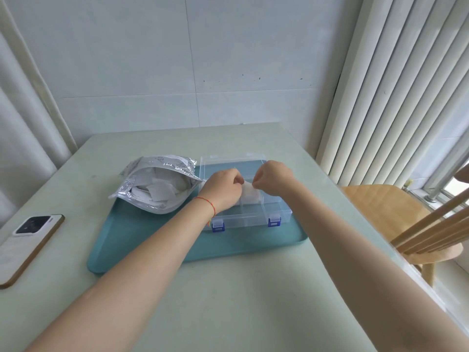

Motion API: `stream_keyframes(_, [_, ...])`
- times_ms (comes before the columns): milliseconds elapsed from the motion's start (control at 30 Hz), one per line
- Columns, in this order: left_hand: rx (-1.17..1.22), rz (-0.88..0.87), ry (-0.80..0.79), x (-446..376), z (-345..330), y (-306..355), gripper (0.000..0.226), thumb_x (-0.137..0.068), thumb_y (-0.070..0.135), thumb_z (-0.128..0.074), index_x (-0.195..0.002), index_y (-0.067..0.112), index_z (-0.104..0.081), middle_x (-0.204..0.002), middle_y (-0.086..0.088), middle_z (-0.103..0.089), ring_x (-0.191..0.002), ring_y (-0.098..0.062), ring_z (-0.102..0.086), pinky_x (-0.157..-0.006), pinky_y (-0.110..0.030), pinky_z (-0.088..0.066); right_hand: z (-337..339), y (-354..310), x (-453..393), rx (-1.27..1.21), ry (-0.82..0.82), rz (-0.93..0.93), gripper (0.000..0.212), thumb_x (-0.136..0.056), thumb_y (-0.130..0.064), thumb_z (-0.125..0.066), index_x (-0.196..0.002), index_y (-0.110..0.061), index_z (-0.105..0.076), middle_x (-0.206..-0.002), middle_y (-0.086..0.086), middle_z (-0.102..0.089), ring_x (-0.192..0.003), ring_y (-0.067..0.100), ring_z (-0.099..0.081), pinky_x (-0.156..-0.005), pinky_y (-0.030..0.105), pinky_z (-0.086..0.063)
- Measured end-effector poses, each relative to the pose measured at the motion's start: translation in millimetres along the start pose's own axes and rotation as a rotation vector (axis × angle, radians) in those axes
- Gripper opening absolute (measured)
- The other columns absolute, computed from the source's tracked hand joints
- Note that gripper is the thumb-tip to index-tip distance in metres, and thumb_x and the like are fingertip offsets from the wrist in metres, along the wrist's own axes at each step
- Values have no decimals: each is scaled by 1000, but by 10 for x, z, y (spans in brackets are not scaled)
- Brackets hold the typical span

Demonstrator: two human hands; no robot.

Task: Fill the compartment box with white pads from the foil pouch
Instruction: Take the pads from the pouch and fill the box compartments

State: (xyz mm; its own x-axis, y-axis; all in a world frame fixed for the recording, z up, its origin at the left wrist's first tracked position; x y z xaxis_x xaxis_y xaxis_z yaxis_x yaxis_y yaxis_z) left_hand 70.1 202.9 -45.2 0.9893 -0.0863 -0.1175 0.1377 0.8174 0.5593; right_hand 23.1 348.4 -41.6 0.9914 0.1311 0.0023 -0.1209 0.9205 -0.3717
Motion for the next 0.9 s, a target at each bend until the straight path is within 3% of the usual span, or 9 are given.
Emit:
stream_keyframes(100, [77,-81,241,219,157,-100,25,-86,6,-49,-93,19,-70,-101,1,-67,-92,-19,-58,-80,-27,-44,68,-191,107,-92,172,91,22,-83,-13,-54,-90,-3,-72,-92,13,-72,-88,33,-65,-71,40,-55])
stream_keyframes(200, [91,-76,499,496,341,-293,22,-84,7,-51,-79,17,-70,-84,2,-67,-78,-17,-55,-66,-28,-40,61,-546,365,-286,250,251,18,-88,-21,-58,-81,-10,-70,-73,1,-66,-69,19,-57,-62,30,-48])
stream_keyframes(300, [89,55,610,760,541,-555,22,-86,11,-49,-77,15,-69,-84,-1,-68,-80,-23,-58,-63,-32,-43,-166,-1006,589,-314,209,365,21,-88,-24,-58,-76,-9,-68,-65,2,-61,-60,18,-47,-56,29,-40])
stream_keyframes(367, [72,178,646,885,661,-721,20,-88,13,-50,-80,13,-68,-84,-2,-67,-80,-28,-58,-62,-34,-43,-316,-1268,680,-259,184,404,18,-89,-25,-56,-84,-14,-68,-73,1,-64,-67,20,-53,-59,31,-43])
stream_keyframes(500, [93,349,599,1064,824,-1048,18,-90,22,-51,-95,23,-68,-95,0,-68,-89,-29,-59,-69,-31,-44,-528,-1632,703,71,196,391,33,-95,-21,-49,-128,-20,-51,-95,5,-65,-81,29,-57,-58,31,-39])
stream_keyframes(600, [148,366,487,1122,843,-1175,24,-90,24,-50,-107,28,-66,-108,3,-67,-97,-26,-60,-78,-31,-47,-679,-1793,644,305,204,359,25,-92,-11,-53,-117,-11,-45,-85,2,-59,-69,28,-49,-45,28,-22])
stream_keyframes(733, [189,372,443,1114,829,-1244,27,-89,22,-50,-111,26,-66,-110,3,-67,-101,-26,-60,-80,-30,-47,-753,-1861,612,436,209,400,28,-82,3,-56,-99,-14,-42,-71,-2,-46,-67,26,-48,-44,28,-22])
stream_keyframes(800, [200,379,440,1105,826,-1282,29,-89,20,-50,-112,25,-66,-110,0,-67,-101,-26,-60,-82,-30,-48,-749,-1859,609,411,241,407,23,-83,1,-55,-89,-15,-39,-64,-3,-37,-66,29,-49,-45,28,-20])
stream_keyframes(900, [252,379,446,1084,833,-1320,24,-89,20,-49,-103,22,-68,-100,-1,-69,-95,-27,-61,-80,-31,-49,-679,-1798,573,190,290,359,2,-91,-12,-51,-91,-11,-53,-77,2,-53,-77,32,-56,-52,30,-30])
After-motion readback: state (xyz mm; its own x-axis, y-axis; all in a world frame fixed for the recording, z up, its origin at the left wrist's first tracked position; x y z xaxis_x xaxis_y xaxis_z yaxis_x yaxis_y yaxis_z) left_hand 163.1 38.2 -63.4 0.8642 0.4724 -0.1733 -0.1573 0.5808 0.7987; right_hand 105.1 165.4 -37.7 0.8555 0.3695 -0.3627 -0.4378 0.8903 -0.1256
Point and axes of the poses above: each hand's wrist, its own x-axis away from the middle knuckle, its own z-axis out of the back of the hand, y = z × x, the point moved 1 cm from there along -x, towards the middle knuckle
